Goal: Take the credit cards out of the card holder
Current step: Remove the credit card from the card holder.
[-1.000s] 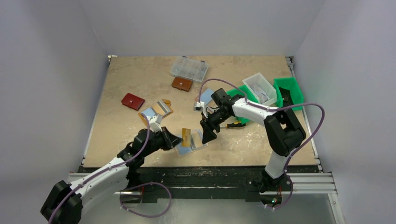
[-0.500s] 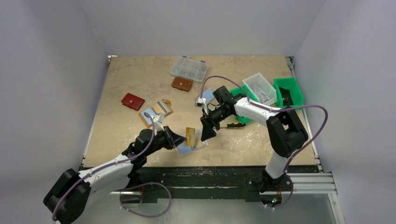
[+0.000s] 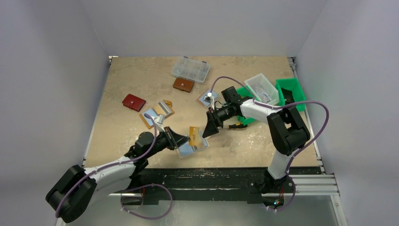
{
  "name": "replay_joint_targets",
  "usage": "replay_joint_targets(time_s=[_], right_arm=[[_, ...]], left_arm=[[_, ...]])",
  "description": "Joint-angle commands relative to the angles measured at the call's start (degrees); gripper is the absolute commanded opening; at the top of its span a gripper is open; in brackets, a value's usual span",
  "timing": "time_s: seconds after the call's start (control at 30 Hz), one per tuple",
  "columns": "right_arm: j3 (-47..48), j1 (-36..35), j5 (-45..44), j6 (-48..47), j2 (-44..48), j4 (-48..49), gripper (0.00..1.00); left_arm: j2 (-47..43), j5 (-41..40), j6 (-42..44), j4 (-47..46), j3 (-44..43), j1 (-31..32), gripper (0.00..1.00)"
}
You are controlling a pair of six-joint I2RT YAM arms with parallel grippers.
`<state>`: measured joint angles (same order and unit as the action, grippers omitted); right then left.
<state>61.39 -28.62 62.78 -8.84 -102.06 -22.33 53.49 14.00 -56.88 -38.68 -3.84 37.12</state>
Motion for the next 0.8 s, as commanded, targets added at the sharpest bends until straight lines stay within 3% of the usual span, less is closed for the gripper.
replay_joint_targets(time_s=[0.0,0.33,0.5,0.67,0.77], right_arm=[[-1.23,-0.29,6.54,6.0,-0.98,6.62,0.77],[-5.2,-0.29,11.39,17.6,-0.13,18.74,0.73],[-9.52,-0.21,13.33,29.48,0.92,32.56,0.68],[-9.83,-0.04,14.02,32.77,1.07,35.35,0.44],[-9.71,0.37,14.52,32.79,1.07,35.36,0.18]], left_arm=[[1.75,1.85,-2.05,-9.87,0.24,-0.15,0.0],[6.86,2.48,-4.58,-18.14,-0.84,1.37,0.0],[9.66,1.79,-4.86,-20.53,-1.75,3.15,0.0],[10.81,0.73,-4.75,-20.78,-2.32,3.81,0.0],[10.48,-0.35,-4.48,-19.12,-2.53,3.75,0.0]])
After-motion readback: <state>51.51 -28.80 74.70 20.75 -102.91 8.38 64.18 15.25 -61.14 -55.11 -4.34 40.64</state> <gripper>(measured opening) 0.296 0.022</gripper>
